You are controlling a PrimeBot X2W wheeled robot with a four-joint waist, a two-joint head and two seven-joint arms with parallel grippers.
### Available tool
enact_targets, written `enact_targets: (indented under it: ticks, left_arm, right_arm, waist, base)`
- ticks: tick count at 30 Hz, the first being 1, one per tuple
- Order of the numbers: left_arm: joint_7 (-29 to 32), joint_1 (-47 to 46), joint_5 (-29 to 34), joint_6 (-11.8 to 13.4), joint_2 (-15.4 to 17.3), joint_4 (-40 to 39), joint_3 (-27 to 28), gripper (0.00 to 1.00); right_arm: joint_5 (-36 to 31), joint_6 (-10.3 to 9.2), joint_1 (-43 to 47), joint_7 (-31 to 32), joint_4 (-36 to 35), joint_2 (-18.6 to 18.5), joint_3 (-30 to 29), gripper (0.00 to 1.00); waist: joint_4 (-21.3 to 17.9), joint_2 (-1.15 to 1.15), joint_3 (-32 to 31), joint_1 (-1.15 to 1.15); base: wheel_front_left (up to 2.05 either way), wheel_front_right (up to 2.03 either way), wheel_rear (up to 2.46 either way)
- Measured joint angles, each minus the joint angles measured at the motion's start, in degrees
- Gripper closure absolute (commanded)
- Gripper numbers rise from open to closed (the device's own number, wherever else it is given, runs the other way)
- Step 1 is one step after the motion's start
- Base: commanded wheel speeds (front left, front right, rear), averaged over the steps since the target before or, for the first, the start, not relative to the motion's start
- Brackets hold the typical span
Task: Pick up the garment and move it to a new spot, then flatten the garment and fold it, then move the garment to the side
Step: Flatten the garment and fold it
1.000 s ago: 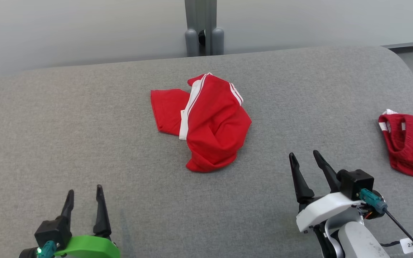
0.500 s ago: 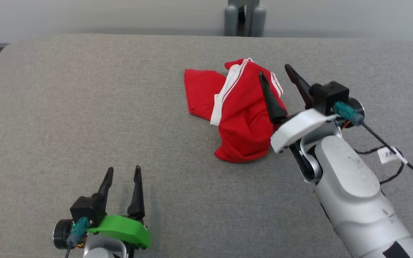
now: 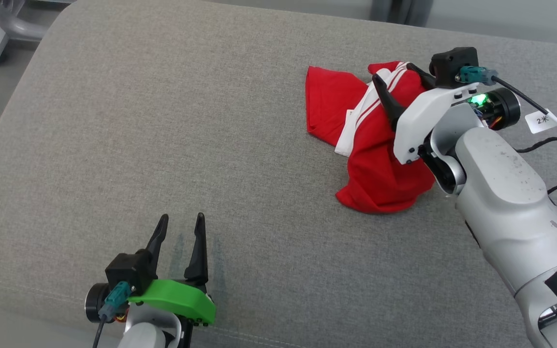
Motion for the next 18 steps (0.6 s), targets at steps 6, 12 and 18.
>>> enact_targets:
  ticks: [6, 12, 18]
  left_arm:
    - [0.0, -0.4, 0.2, 0.2, 0.0, -0.5, -0.2, 0.0]
    - [0.0, -0.5, 0.0, 0.5, 0.0, -1.0, -0.2, 0.0]
    - [0.0, -0.5, -0.9, 0.7, 0.0, -1.0, -0.3, 0.0]
  right_arm:
    - [5.4, -0.01, 0.2, 6.8, 0.2, -1.4, 4.8, 0.0]
    - [9.9, -0.01, 1.3, 9.9, -3.4, -3.2, 9.6, 1.0]
    - [12.7, -0.01, 1.5, 7.6, -6.1, -4.4, 10.2, 1.0]
  waist:
    - [0.4, 0.0, 0.8, 0.0]
    - [0.2, 0.0, 0.9, 0.0]
    - [0.7, 0.0, 0.7, 0.0]
  base:
    - [0.0, 0.0, 0.0]
    - [0.0, 0.0, 0.0]
    - [0.0, 0.0, 0.0]
